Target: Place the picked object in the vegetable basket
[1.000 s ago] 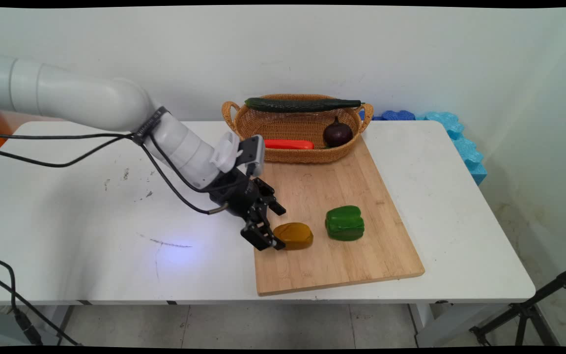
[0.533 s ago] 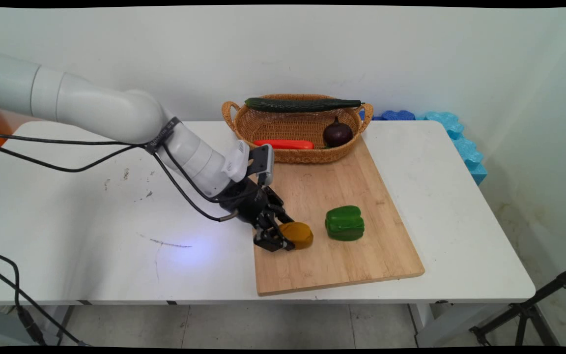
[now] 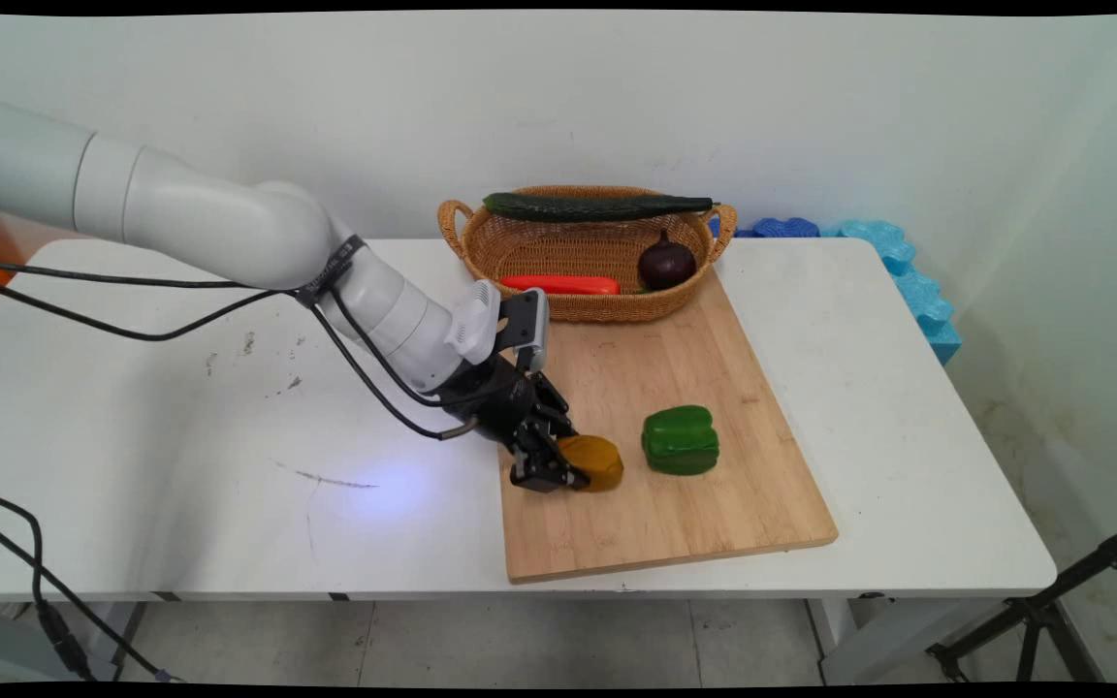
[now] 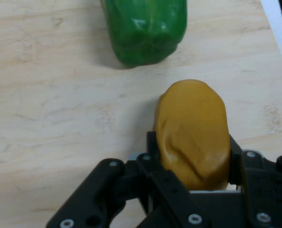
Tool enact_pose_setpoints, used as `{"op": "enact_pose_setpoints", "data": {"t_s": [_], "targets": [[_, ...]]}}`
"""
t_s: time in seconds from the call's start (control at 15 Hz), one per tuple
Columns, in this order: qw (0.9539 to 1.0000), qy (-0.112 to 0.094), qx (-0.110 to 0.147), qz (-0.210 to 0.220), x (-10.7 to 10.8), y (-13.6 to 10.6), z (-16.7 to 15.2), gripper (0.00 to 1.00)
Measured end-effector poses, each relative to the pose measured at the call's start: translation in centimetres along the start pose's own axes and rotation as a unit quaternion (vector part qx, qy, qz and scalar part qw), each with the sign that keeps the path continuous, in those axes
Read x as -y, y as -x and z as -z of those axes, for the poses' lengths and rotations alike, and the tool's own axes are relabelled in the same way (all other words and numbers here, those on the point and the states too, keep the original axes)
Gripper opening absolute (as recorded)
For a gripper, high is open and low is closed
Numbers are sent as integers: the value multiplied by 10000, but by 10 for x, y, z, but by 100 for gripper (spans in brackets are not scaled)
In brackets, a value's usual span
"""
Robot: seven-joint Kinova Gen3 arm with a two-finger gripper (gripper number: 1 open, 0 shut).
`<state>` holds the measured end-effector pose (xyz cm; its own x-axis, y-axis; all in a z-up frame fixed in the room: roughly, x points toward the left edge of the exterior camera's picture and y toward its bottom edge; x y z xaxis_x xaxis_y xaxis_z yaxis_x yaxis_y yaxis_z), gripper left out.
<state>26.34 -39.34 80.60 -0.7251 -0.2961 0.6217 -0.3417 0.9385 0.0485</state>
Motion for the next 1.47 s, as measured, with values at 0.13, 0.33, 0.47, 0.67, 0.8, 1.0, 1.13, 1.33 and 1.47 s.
{"op": "enact_pose_setpoints", "data": {"t_s": [0.13,0.33,0.47,0.67,0.8,1.0,1.13,1.33,1.47], "targets": [[10000,-43,-27,-27,2,-2,4,0],[9998,-167,-112,-58,9,-12,17,0],[9995,-270,-180,-62,15,-19,27,0],[9984,-474,-288,-66,29,-31,48,0],[9973,-632,-360,-32,39,-37,62,0],[9943,-933,-492,135,60,-46,84,0],[9910,-1177,-565,292,78,-50,97,0],[9852,-1505,-621,534,104,-49,110,0],[9812,-1695,-634,678,121,-46,115,0]]}}
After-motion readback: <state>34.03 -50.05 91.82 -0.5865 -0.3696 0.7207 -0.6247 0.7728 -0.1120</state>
